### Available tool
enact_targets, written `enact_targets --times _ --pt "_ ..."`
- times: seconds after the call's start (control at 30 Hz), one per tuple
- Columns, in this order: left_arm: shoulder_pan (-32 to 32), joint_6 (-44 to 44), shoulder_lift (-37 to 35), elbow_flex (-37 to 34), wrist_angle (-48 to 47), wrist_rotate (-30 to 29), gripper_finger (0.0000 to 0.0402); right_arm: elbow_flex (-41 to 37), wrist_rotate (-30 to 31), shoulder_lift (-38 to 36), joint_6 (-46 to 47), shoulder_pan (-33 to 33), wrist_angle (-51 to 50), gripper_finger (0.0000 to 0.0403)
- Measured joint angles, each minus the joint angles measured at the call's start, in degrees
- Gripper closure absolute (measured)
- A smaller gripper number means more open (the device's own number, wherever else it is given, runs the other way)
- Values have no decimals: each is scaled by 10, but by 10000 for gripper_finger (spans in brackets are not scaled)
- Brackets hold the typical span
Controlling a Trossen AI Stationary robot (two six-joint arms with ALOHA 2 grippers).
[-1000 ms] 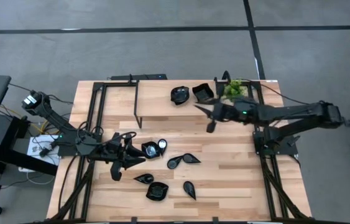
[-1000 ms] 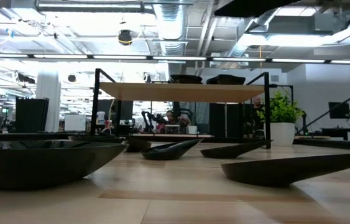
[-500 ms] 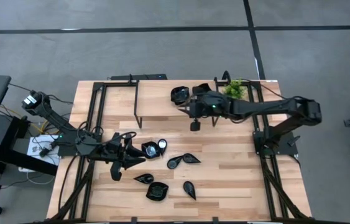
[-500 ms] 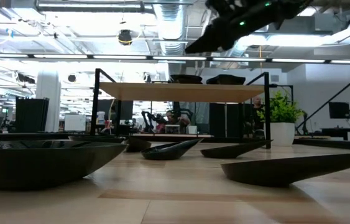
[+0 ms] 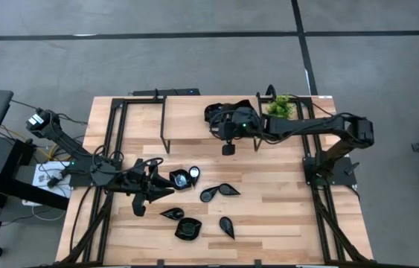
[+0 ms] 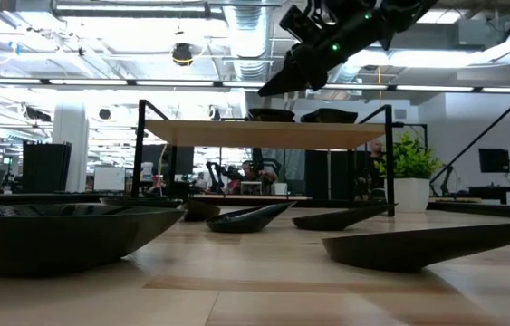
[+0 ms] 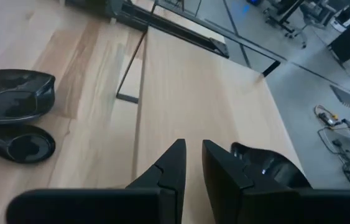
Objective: Pick & Place Mini shaped plates
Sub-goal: Stack the black leaf shaped plate on the black leaf shaped plate on the shelf
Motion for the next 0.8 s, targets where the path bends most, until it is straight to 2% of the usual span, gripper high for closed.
enact_targets --times 0.2,0.6,0.8 --pt "0 0 0 0 0 0 289 0 9 -14 -14 -2 -7 351" --pt "0 0 0 0 1 0 289 0 16 -19 -15 -23 -43 316" --pt "0 0 0 0 2 0 289 0 16 -19 -30 -25 -58 315"
